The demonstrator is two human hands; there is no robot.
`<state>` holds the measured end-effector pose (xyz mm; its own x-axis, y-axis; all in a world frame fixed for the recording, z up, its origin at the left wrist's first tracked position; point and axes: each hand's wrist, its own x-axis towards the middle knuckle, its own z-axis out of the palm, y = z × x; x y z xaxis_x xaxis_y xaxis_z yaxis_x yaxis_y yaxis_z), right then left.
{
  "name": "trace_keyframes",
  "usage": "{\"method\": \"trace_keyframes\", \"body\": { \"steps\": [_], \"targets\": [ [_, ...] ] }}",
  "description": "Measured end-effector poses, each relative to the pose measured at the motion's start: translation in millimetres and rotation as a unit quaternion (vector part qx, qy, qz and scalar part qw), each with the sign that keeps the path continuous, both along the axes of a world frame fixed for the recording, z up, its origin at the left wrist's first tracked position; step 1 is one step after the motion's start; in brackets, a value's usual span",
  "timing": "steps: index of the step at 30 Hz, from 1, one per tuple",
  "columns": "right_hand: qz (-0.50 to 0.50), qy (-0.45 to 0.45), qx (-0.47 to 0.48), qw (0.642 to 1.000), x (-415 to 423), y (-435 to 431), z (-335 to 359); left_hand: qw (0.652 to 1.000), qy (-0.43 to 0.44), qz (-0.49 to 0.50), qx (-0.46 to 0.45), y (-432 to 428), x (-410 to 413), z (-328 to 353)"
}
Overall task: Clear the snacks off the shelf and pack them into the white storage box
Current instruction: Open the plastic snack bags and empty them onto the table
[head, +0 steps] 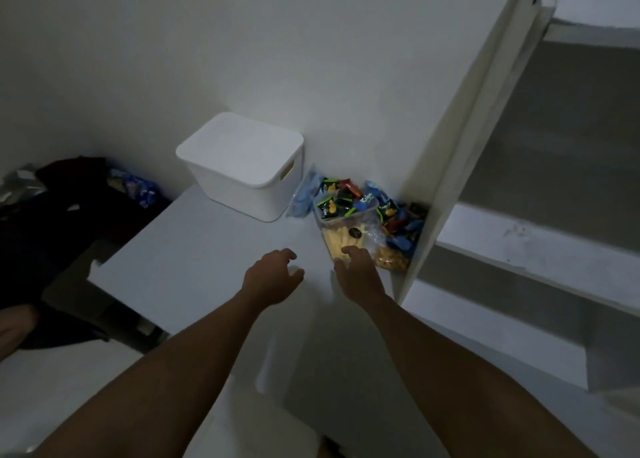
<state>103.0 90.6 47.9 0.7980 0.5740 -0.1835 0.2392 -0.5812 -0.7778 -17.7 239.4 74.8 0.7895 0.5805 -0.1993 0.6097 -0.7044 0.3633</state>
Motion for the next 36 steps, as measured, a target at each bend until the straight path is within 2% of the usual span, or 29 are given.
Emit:
{"method": "trace_keyframes", "body": {
  "steps": [9,13,16,20,23,25,29,33,36],
  "targets": [
    [-0.058,0.028,-0.045,0.997,31.9,17.6,-29.8,0.997,0.028,-0.056,-0.036,46.9,60.3,-29.6],
    [-0.125,0.034,-0.04,0.991,37.3,21.1,-41.6,0.99,0.046,-0.128,-0.043,57.4,89.6,-42.4],
    [-0.179,0.062,-0.025,0.982,39.4,29.1,-48.9,0.981,0.026,-0.188,-0.045,64.3,111.6,-47.6],
    [-0.281,0.106,-0.013,0.954,40.1,45.1,-57.3,0.95,0.005,-0.307,-0.058,73.6,138.9,-57.9],
    [-0.322,0.164,-0.02,0.932,46.4,60.0,-71.2,0.92,-0.014,-0.392,-0.016,79.9,155.9,-79.4],
    [-0.361,0.215,0.015,0.907,49.3,70.5,-77.2,0.91,0.007,-0.415,0.023,82.0,157.1,-88.8],
    [-0.447,0.283,0.079,0.845,48.8,89.4,-75.6,0.91,0.053,-0.411,0.022,93.5,145.7,-102.9],
    [-0.526,0.303,0.141,0.782,37.7,101.4,-79.6,0.913,0.028,-0.405,0.022,103.9,140.9,-106.3],
    [-0.546,0.289,0.104,0.779,28.6,107.5,-87.8,0.931,0.015,-0.35,-0.102,108.4,137.3,-117.8]
  ]
}}
